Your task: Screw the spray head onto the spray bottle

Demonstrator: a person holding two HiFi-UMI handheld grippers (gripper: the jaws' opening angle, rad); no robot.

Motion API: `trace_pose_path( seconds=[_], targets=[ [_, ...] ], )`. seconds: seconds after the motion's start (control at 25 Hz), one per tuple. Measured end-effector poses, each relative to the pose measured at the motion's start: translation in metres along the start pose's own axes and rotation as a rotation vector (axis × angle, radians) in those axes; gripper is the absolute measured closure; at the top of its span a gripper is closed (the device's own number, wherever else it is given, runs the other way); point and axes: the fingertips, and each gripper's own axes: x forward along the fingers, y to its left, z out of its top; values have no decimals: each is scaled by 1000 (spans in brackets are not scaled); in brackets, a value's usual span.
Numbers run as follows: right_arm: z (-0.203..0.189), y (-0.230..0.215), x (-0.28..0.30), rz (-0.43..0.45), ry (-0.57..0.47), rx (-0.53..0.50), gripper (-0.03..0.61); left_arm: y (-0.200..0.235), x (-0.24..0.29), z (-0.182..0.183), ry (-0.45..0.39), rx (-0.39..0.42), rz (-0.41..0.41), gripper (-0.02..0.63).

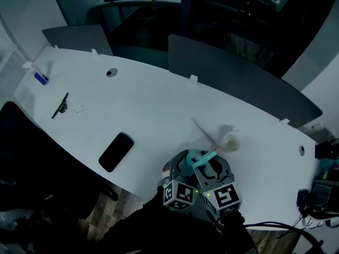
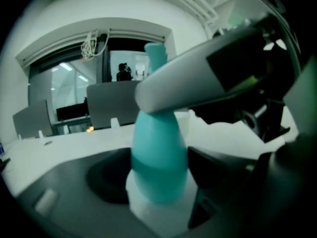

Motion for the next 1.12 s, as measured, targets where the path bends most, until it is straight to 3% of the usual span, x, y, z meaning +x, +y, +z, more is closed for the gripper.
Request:
trace_pose_path(
  seconds=[0.2,0.44,0.88,1.12],
  targets=[
    [-5,-1,0,65,58,3,431,-8,-6,-5,-14,204,-195,249],
    [-4,-1,2,20,23,-22,428,-7,-4,-3,6,179,-194,264],
    [11,-10,-13,-26,-107,90,428,-5,-3,-3,6,160,-187,265],
    [14,-8,-10,-3,-89,18,445,-6,-3,-2,9,168,-193,265]
  ],
)
